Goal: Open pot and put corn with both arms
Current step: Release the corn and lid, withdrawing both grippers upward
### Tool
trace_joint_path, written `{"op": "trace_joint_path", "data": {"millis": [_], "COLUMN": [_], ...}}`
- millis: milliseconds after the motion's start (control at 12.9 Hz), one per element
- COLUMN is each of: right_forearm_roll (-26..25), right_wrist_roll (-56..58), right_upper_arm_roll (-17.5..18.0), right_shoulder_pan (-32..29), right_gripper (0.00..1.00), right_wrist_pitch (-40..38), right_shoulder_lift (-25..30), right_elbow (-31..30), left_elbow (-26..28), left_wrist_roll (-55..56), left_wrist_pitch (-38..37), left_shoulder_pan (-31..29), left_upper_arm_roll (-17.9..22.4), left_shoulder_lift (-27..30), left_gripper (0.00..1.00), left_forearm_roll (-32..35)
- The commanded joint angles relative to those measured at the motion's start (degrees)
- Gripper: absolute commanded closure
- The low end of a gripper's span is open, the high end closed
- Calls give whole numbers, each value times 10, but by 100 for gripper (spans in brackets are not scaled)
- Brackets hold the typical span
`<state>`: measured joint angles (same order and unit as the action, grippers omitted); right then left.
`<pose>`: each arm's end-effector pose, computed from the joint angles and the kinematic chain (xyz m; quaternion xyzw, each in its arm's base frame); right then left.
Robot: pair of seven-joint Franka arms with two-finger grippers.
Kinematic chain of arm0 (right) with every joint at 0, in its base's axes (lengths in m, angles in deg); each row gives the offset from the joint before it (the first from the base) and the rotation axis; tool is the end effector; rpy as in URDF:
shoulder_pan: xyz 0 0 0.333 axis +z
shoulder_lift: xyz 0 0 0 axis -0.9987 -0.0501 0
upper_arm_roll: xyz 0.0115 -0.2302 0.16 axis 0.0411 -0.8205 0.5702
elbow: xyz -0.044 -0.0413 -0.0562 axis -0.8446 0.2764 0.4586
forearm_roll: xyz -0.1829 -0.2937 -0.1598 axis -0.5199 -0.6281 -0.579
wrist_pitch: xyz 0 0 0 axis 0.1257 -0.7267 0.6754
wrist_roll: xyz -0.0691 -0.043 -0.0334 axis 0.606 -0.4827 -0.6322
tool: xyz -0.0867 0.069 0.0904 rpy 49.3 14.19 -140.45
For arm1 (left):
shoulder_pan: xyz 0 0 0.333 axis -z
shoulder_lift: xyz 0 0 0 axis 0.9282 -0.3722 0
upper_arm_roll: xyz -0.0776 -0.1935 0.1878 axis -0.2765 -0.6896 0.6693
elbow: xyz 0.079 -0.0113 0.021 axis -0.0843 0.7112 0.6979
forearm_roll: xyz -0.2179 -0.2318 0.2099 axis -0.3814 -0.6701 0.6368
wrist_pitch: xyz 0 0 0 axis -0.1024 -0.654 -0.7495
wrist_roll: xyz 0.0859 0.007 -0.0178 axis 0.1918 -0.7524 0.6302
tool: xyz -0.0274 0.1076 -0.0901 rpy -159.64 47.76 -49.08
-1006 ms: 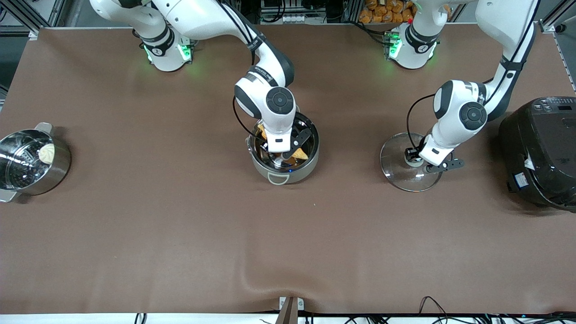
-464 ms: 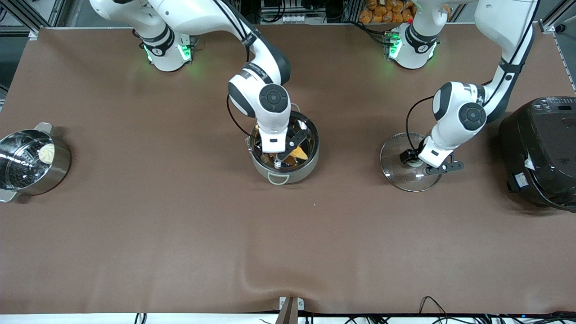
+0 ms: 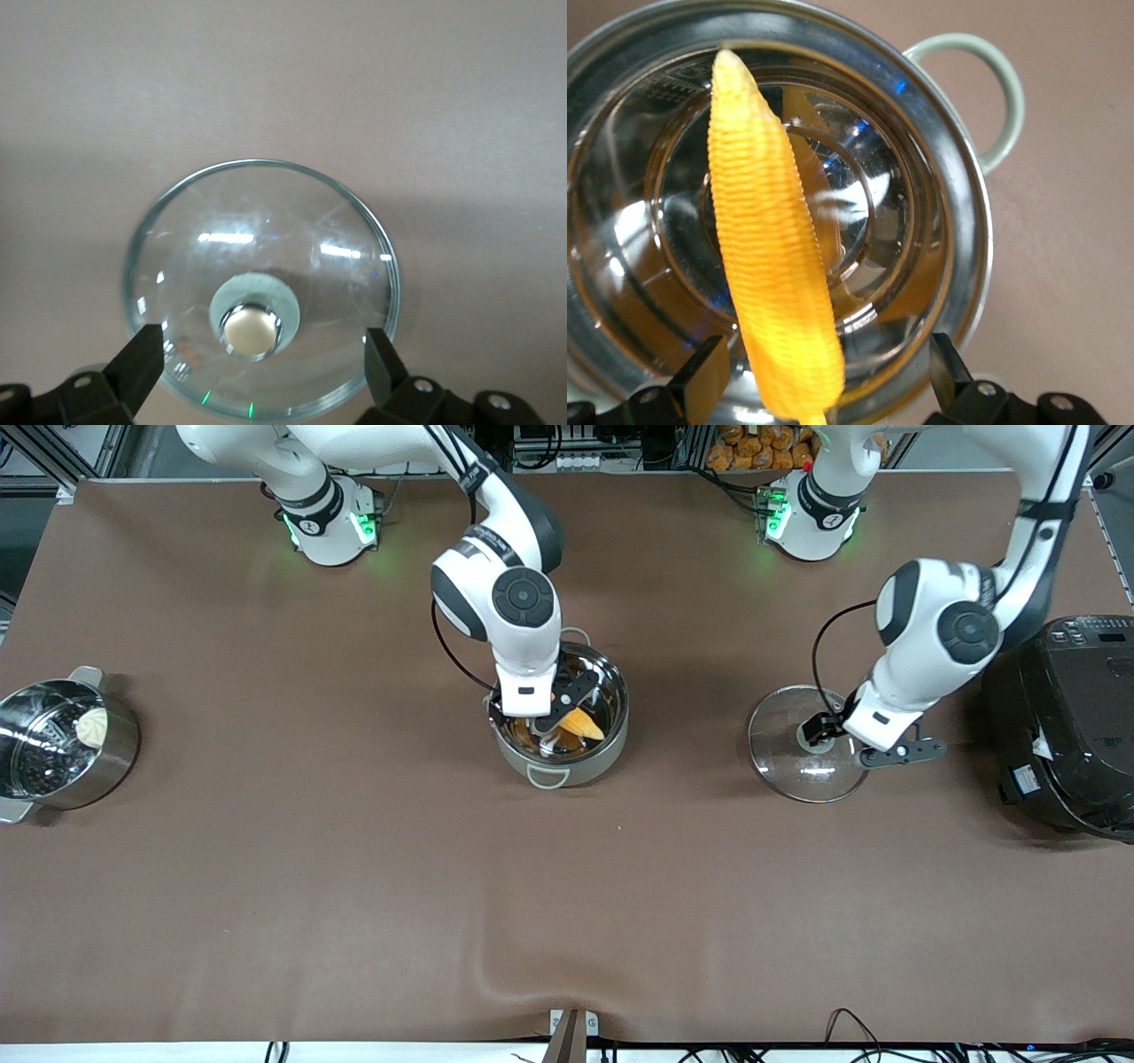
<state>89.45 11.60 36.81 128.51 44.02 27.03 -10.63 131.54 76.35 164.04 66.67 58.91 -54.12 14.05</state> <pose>0.4622 0.4458 0.2792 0.9230 0.3810 -0.0527 0.0114 0.5249 -0.0866 0.2764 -0.9976 -0.0688 0.0050 0.0076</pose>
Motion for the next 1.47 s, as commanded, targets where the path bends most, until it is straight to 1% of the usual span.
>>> {"op": "trace_joint_path", "data": {"millis": [0,155,387,464,696,851,1006,1083,1315,1393], "right_forearm_roll": [32,32,32,32,43,53,53,53,50,49], "right_wrist_roll": [-7,-6,10,34,147,206,220,220,201,176], "right_upper_arm_roll": [6,6,7,8,9,9,6,6,4,-6], "right_shoulder_pan": [-27,-79,-181,-217,-333,-393,-441,-463,-490,-490], "right_gripper": [0,0,0,0,0,0,0,0,0,0], "right_wrist_pitch": [-20,-24,-55,-64,-78,-151,-230,-253,-269,-286], "right_shoulder_lift": [33,54,84,93,114,148,193,217,283,283], "right_elbow": [-5,-7,-6,-6,-6,-5,-6,-6,-30,-27], "left_elbow": [-44,-84,-171,-192,-228,-256,-280,-293,-332,-343], "left_wrist_roll": [-16,-16,-18,-18,-20,-21,-30,-38,-41,-40], "left_wrist_pitch": [-80,-125,-223,-246,-283,-310,-330,-340,-375,-386], "left_shoulder_pan": [-8,-8,-7,-8,-9,-19,-23,-32,-34,-36], "left_upper_arm_roll": [-6,-7,-7,-7,0,3,3,3,4,4], "left_shoulder_lift": [30,45,44,43,46,48,48,48,47,46], "left_gripper": [0,0,0,0,0,0,0,0,0,0], "left_forearm_roll": [-12,-12,-12,-13,-12,-12,-12,-12,-6,-5]}}
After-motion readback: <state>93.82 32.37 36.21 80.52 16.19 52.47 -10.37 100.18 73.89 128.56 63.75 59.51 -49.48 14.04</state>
